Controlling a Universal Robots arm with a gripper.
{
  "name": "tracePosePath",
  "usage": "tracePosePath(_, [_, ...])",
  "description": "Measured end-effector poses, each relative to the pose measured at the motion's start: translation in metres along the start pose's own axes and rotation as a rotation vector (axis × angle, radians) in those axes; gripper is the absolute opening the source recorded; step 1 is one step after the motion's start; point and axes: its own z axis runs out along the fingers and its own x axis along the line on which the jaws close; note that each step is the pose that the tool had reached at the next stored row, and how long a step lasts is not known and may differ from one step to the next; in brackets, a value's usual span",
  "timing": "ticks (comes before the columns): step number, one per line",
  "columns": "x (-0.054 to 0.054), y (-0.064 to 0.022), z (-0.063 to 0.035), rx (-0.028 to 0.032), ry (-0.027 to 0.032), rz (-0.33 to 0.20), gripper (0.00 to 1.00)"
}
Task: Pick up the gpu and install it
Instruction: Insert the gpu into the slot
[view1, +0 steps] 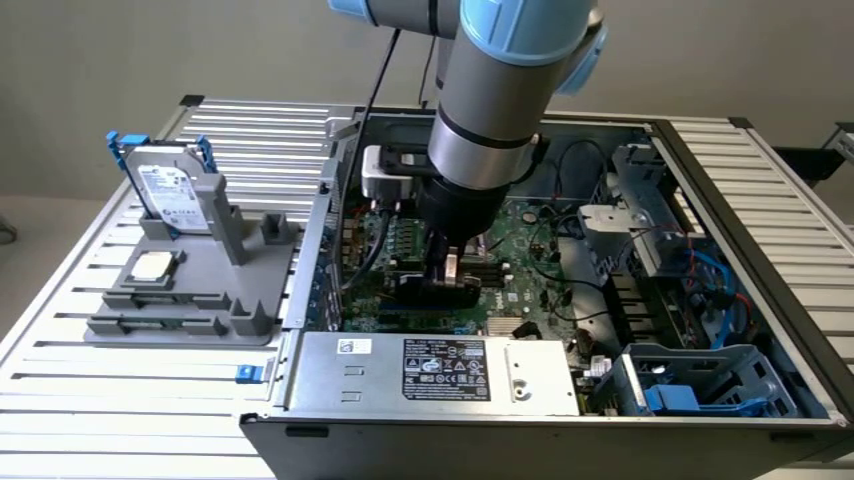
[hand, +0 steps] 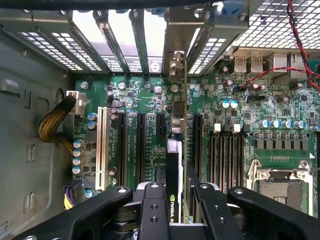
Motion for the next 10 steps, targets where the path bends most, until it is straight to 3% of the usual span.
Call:
tracePosePath(8, [0.0,0.0002,0.0005,0.0002,-0.0006,0.0,0.27])
tracePosePath(10, [-0.0001,0.0001,0.0003,0.0002,0.0,0.0,0.4])
